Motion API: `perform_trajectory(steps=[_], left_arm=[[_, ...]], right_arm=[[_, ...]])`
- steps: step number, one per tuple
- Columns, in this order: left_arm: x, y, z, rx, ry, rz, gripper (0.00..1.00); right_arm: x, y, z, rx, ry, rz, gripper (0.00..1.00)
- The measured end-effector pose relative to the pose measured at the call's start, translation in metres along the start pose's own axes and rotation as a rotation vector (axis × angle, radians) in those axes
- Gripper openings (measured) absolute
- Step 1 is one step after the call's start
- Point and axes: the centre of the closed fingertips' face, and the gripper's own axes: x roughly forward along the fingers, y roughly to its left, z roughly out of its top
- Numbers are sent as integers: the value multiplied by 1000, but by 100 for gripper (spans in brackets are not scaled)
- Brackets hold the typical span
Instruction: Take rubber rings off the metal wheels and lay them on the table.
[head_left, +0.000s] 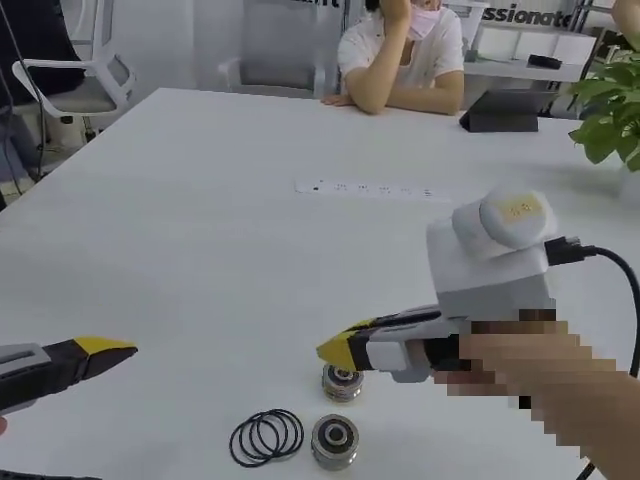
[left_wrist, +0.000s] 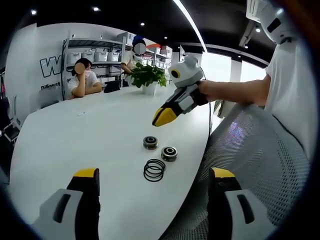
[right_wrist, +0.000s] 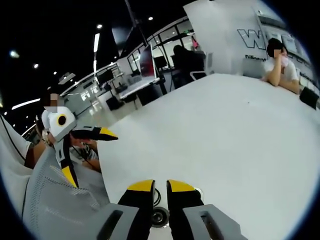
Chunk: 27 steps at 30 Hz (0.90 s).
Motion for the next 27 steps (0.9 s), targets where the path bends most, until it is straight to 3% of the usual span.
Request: perform_trajectory(steps=[8,13,17,22,27], left_arm=[[2,-1,5,17,0,-19,88],[2,-1,7,24,0,-25,89],[2,-2,6,26,4,-30,89],[4,-3,1,19,15,-35,89],[6,-5,-4,4,24,-44,91]], right_arm=[[-20,8,4,-111,15,18,11],[-35,14,-3,-191,25,24,16],[-50,19,-13,-226,9,68,30],[-63,15,-31,-243,15,48,40],[-72,9,-45,-243,-11,41,58]])
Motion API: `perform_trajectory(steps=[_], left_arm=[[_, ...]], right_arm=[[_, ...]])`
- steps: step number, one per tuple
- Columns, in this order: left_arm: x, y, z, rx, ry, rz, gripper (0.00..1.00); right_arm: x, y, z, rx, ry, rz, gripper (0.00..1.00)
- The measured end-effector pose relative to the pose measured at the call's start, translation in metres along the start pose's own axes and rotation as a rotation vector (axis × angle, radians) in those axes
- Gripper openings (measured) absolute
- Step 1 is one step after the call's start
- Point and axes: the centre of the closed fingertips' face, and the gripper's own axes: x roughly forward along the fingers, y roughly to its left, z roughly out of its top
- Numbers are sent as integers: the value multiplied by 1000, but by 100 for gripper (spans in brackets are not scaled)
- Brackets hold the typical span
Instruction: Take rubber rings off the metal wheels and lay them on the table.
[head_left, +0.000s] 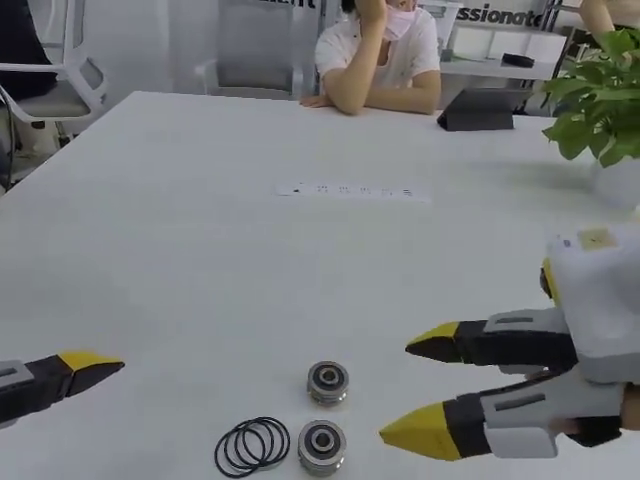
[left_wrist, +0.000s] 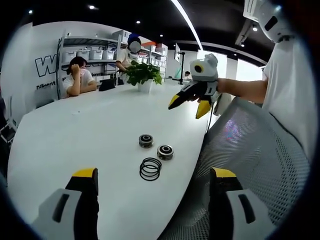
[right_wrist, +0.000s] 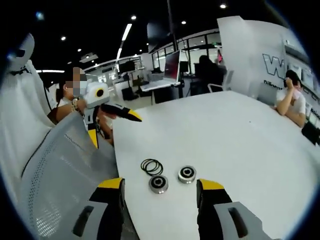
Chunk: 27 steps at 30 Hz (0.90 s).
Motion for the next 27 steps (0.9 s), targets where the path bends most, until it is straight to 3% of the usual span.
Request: perform_trajectory(steps=[5,12,18,27], left_arm=[[2,-1,-4,-18,3,-6,91],[3,0,-14,-49,15,0,92],[2,-1,-19,-80,15,4,93],[2,0,-23,-112,18,14,99]], right_arm=[[-10,-7,-19,46,9,-28,69],[-23,-18,-40,102,-38,-90,81],[-30,-21,-59,168,-53,-122,86],[-31,-21,-77,211,-42,-152,93]])
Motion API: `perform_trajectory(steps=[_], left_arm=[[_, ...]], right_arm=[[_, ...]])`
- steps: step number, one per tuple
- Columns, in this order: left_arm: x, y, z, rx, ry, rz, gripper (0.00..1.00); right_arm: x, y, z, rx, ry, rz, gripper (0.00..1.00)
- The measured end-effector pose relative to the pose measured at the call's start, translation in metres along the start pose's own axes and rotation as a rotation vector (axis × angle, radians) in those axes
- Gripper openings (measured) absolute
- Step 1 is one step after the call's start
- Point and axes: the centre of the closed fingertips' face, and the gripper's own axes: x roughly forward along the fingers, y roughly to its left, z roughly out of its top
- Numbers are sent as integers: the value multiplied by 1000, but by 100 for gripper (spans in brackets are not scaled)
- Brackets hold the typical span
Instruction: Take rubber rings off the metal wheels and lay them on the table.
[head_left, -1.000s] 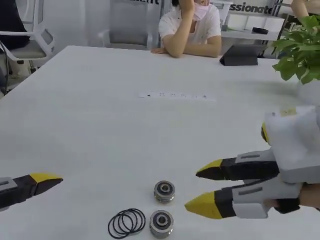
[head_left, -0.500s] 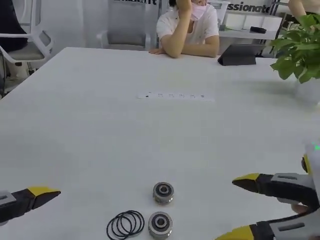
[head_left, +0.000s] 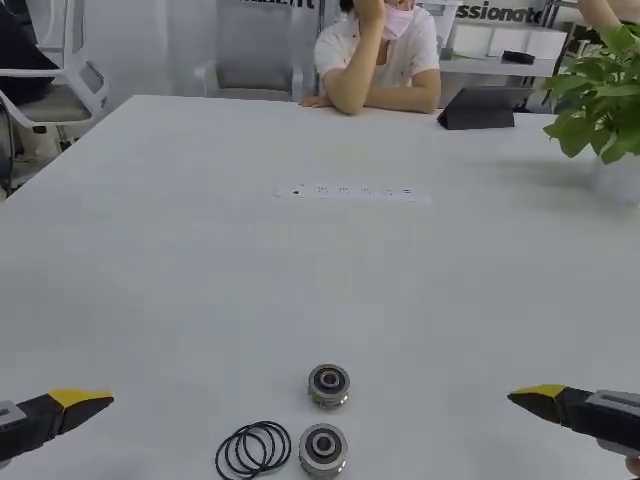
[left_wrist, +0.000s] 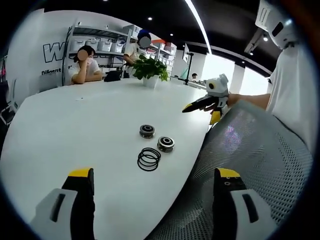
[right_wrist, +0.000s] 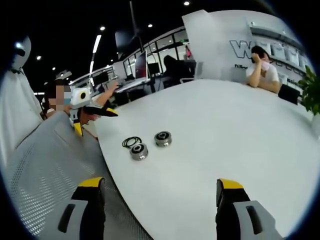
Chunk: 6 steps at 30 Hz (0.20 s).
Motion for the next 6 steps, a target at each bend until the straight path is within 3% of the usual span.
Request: perform_trajectory(steps=[6], left_arm=[[-1,0,-3,-6,10,2,99]], right_arm=[[-1,-1,-5,13,3,-15,99]])
